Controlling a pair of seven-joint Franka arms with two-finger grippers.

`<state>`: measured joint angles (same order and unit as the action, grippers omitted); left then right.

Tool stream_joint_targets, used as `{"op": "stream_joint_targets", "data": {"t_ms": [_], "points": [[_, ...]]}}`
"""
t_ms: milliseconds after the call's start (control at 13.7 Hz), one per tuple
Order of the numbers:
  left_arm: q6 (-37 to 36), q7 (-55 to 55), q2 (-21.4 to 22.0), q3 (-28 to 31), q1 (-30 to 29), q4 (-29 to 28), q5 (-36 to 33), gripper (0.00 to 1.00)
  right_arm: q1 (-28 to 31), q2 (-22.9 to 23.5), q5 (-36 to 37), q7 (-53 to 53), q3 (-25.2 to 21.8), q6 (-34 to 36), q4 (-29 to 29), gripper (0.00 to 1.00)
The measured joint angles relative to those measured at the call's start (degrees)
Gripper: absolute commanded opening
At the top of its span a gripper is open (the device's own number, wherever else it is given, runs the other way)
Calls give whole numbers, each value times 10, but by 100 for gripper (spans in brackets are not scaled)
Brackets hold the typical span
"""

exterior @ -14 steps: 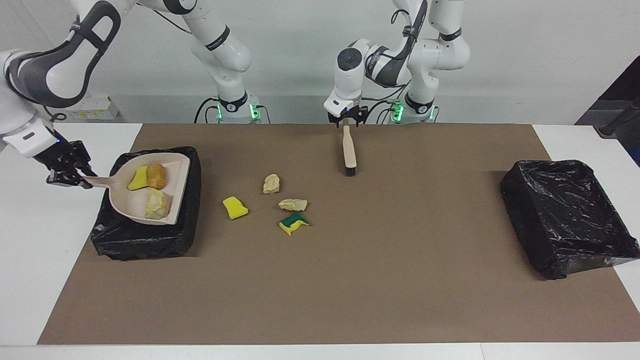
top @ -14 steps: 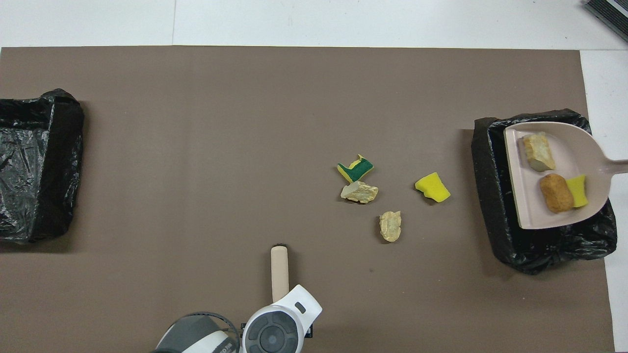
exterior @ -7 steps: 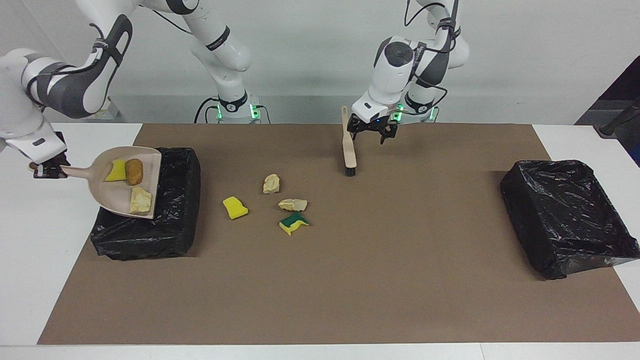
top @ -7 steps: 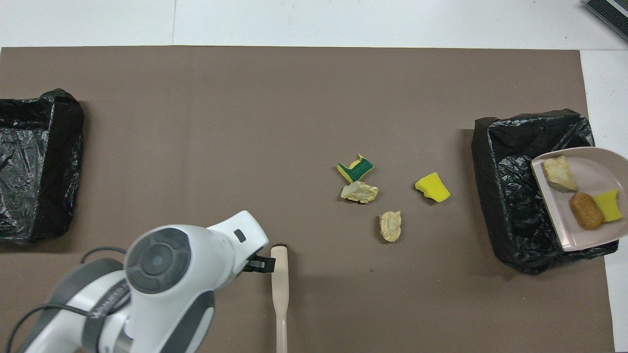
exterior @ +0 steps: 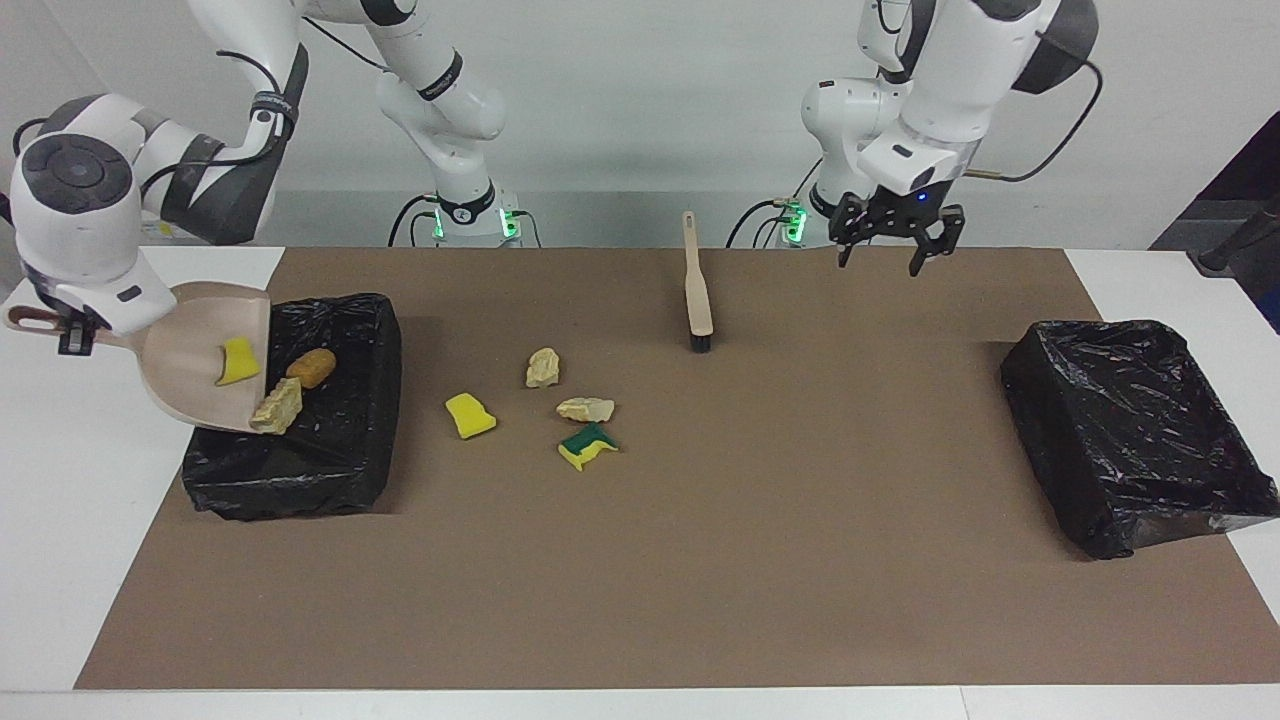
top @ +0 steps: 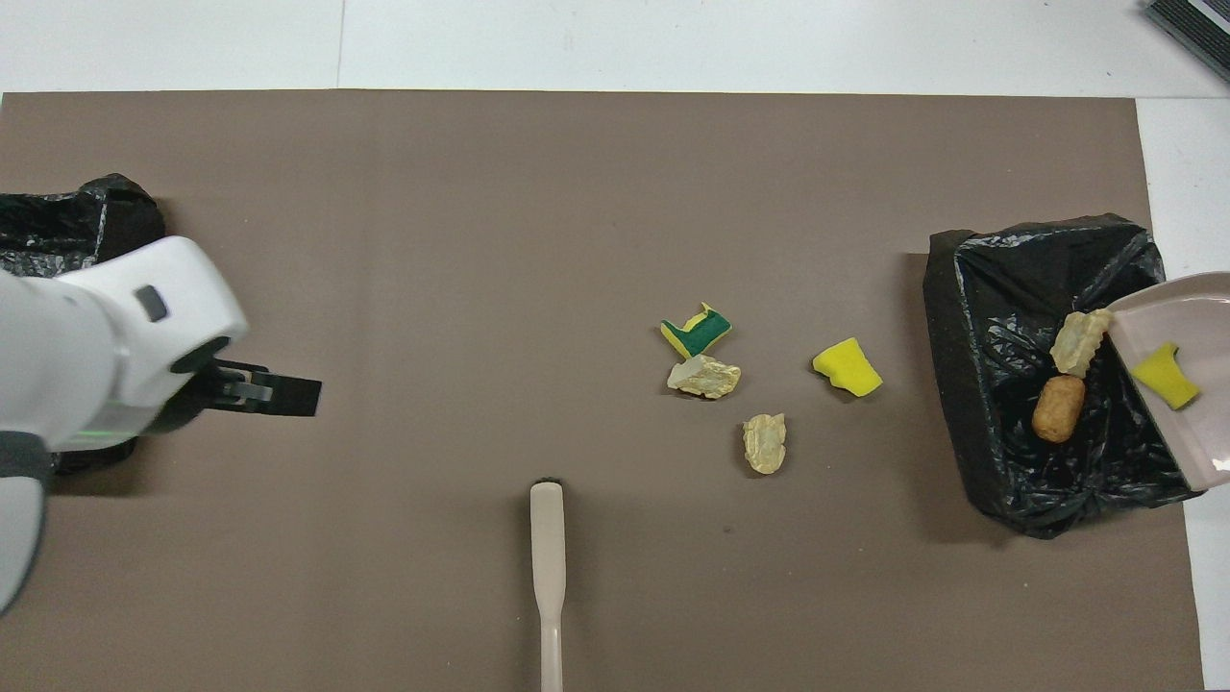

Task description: Sweep and dump trash in bin

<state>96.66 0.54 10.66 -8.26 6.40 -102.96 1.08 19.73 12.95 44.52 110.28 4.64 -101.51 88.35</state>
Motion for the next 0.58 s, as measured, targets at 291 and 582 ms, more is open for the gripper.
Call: {"op": "stream_joint_targets", "data": {"t_ms": [291,582], "points": [[-79,-52,-16,53,0,95,-2,100,-35,-35,69,-13,1,33,-2,0],[-144,-53,-86,58,0,207,-2,100,-53,-62,73,-22,2,48,-2,0]]}}
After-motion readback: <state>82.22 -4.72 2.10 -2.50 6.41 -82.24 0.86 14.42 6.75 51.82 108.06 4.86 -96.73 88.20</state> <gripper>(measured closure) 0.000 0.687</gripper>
